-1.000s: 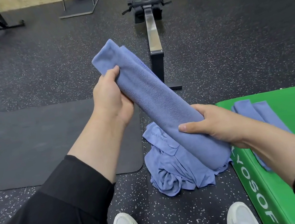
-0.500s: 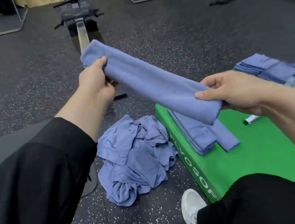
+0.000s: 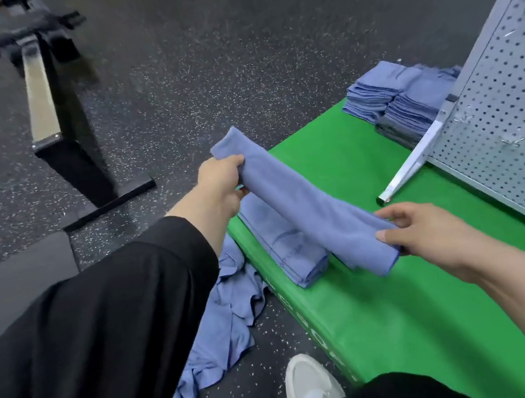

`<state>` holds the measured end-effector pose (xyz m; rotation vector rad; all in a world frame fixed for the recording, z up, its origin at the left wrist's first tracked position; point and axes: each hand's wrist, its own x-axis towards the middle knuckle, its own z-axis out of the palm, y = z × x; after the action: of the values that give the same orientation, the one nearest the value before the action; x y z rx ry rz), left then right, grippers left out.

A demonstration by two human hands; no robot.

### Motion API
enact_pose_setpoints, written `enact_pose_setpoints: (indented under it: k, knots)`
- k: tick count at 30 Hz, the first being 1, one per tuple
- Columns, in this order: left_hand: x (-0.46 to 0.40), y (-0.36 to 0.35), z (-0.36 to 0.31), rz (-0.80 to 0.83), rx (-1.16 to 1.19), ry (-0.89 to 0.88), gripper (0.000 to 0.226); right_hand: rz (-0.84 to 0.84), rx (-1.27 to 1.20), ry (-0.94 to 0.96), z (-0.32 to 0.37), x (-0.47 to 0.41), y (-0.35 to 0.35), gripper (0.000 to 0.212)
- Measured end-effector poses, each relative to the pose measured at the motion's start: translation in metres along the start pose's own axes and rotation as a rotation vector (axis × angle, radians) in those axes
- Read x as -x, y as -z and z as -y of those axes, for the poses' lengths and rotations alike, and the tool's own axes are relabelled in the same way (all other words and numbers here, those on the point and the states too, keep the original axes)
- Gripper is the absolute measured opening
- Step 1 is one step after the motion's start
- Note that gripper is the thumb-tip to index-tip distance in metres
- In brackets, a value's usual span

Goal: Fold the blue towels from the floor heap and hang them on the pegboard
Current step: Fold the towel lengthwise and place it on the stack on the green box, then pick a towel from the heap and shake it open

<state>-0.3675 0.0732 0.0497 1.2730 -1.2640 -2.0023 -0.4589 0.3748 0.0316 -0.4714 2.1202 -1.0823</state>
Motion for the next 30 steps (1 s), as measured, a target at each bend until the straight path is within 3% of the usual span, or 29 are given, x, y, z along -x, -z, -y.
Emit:
enact_pose_setpoints:
  k: [8,11,13,15,18,22,25,30]
  knots:
    - [-0.078,-0.064,0.037,0.032,-0.267,0.05,0.028,-0.112,-0.062,-0.086,-0.061,-0.057,-0.004,0.03]
    - [-0.098,-0.065,0.04,-0.07,-0.754,-0.119,0.037,-0.051,0.109,-0.11,-0.082,-0.091,-0.016,0.037]
    - [-0.096,-0.062,0.049,-0.079,-1.071,-0.334,0.041,-0.05,0.425,-0.059,-0.095,-0.107,-0.029,0.055]
    - [-0.077,-0.065,0.071,0.074,-1.271,-0.503,0.039,-0.114,0.672,0.083,-0.105,-0.111,-0.039,0.062]
    - [-0.045,-0.075,0.11,0.398,-1.574,-0.693,0.035,-0.132,0.813,0.241,-0.111,-0.111,-0.048,0.033]
    - [-0.017,-0.079,0.147,0.685,-1.916,-0.783,0.031,-0.047,0.937,0.233,-0.106,-0.112,-0.051,0.024]
    - [-0.014,-0.075,0.156,0.731,-1.949,-0.74,0.035,-0.104,0.791,0.202,-0.089,-0.114,-0.049,0.023]
    - [-0.008,-0.04,0.122,0.5,-1.518,-0.734,0.034,-0.159,0.581,0.327,-0.034,-0.109,-0.061,0.015]
